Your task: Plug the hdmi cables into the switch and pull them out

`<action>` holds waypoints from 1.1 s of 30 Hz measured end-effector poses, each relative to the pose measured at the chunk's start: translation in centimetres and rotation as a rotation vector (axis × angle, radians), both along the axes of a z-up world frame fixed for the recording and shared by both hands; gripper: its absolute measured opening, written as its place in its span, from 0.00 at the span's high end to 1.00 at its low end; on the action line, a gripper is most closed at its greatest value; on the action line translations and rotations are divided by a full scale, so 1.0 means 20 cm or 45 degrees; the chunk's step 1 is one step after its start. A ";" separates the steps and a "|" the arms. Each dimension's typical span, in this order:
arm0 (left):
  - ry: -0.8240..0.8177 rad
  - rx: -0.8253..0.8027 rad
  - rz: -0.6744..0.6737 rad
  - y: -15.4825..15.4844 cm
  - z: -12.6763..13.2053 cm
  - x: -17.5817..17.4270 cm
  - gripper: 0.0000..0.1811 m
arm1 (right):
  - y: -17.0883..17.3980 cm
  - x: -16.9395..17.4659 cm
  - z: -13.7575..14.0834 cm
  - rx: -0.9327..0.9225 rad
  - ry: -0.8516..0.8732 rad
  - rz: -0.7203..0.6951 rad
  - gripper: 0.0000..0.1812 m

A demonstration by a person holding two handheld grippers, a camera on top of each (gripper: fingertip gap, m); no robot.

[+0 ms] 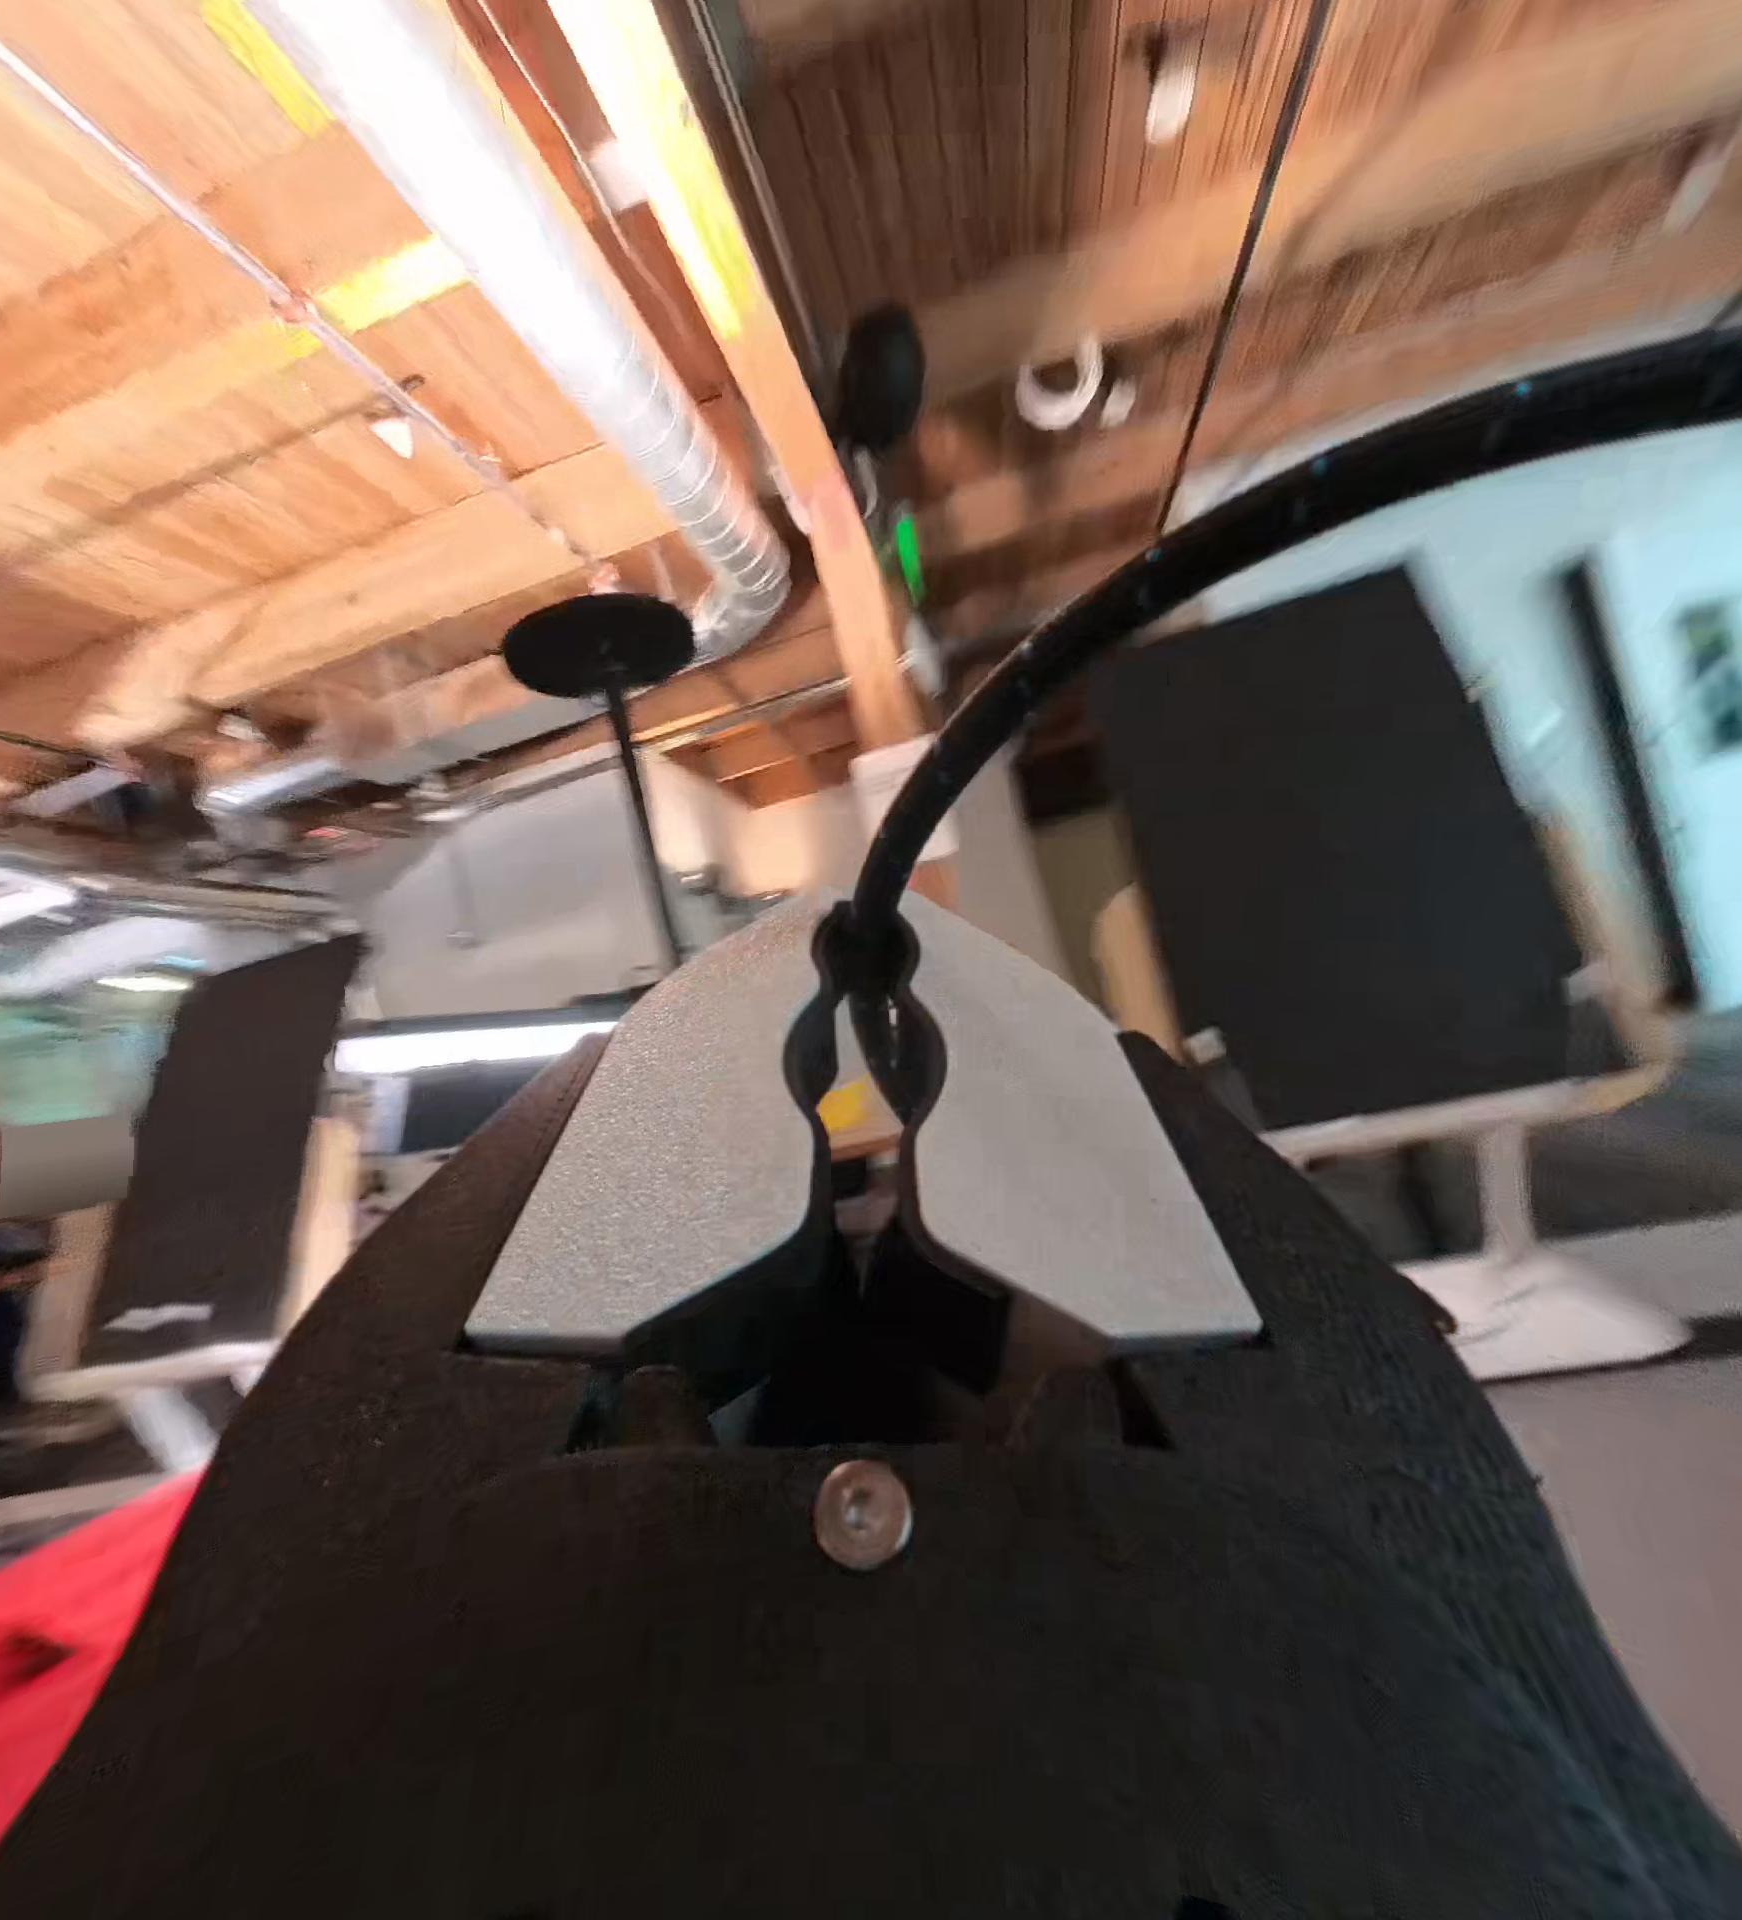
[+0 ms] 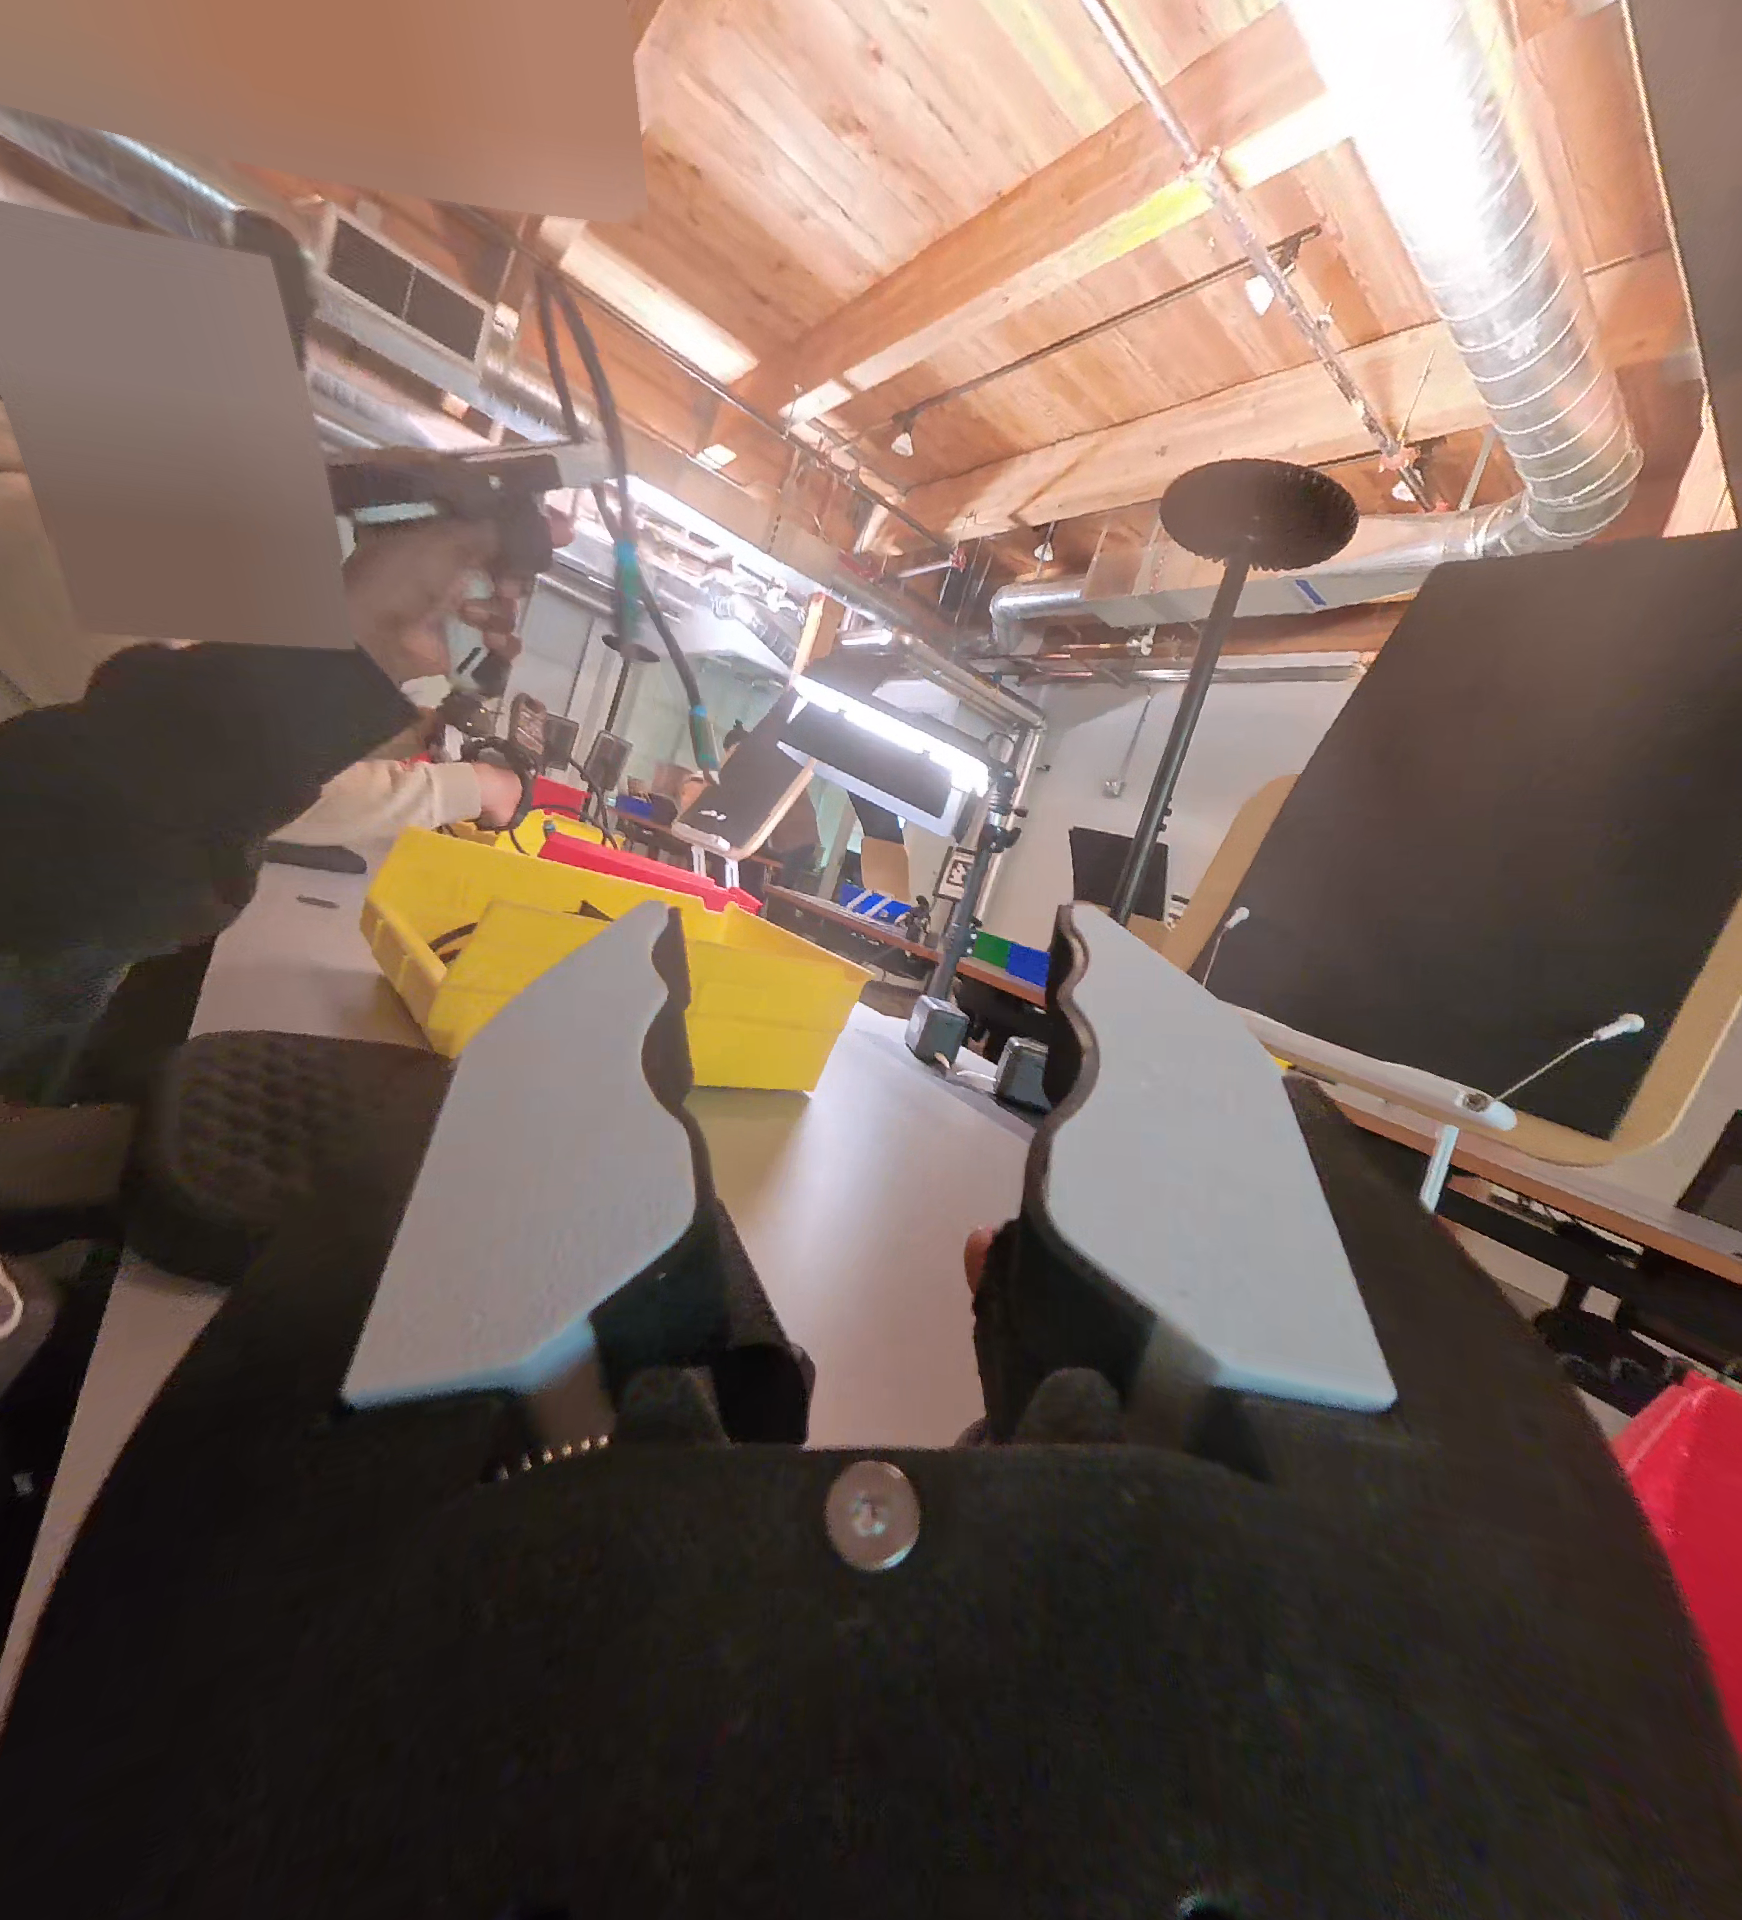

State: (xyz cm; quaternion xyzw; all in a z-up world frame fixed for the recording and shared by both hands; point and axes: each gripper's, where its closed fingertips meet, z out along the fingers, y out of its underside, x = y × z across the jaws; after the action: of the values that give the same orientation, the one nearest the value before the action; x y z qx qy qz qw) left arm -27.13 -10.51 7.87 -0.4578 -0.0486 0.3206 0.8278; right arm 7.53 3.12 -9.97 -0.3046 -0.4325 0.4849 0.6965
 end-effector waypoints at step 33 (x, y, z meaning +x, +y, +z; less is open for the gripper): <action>-0.938 0.509 -1.470 0.29 -0.30 0.85 0.99 | -0.24 -0.27 -0.01 0.183 -0.074 -0.348 0.73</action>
State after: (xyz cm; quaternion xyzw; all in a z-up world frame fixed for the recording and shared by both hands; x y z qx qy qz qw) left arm -10.17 -4.73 1.88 -0.3283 -0.1327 -0.3596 0.8633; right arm 2.13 -1.72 -10.23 -0.3241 -0.4405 0.3444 0.7631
